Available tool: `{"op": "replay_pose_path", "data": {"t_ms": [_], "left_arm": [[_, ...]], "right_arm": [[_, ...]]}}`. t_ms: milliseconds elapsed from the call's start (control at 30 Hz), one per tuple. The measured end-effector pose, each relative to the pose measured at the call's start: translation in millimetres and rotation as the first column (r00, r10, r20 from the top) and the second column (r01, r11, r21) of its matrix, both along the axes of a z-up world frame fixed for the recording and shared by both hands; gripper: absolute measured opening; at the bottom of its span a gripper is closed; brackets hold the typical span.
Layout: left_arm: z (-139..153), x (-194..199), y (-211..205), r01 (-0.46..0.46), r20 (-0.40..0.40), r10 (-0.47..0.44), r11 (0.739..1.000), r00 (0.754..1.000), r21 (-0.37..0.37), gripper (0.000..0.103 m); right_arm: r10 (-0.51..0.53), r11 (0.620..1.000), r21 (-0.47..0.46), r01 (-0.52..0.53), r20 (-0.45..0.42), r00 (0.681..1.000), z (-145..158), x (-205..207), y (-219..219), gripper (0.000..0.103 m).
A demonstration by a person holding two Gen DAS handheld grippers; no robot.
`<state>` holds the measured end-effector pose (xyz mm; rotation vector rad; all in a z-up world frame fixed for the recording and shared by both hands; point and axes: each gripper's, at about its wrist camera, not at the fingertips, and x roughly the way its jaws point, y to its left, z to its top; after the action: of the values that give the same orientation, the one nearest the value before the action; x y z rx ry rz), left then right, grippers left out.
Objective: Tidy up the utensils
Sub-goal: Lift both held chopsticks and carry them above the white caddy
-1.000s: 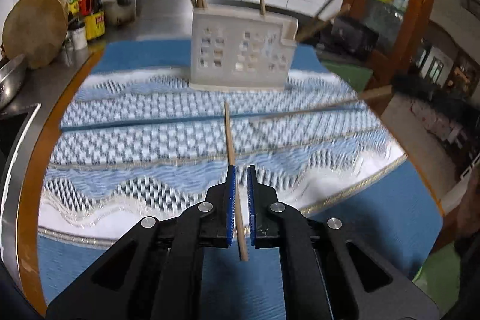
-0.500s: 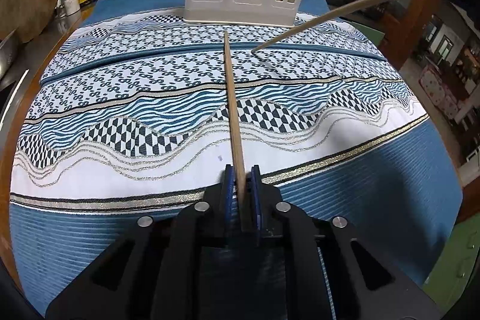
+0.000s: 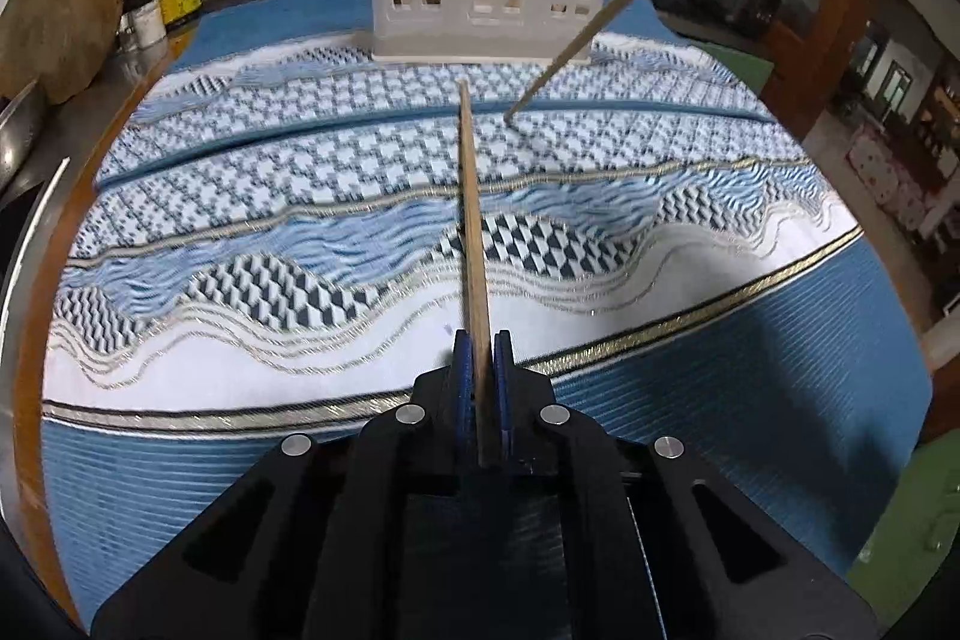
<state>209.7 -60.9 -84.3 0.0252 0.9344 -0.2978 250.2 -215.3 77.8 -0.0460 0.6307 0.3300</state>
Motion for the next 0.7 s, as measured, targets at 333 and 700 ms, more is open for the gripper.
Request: {"op": "replay_pose_path", "data": {"t_ms": [333,700], "left_arm": [[-7.0,0.3,14.7,0.003,-0.002,-0.003,1.000,1.000,-0.029,0.006],[-16.1,2.9,11.0,0.003,-0.041,-0.004,0.999,0.999,-0.034,0.009]], "right_arm": [[-0.003,1.000,-0.012,0.003,-0.009,1.000,-2.6,18.1,4.7,0.008],[0.005,1.000,-0.028,-0.006,-0.002,1.000,-2.5,17.4,10.6,0.008]]}}
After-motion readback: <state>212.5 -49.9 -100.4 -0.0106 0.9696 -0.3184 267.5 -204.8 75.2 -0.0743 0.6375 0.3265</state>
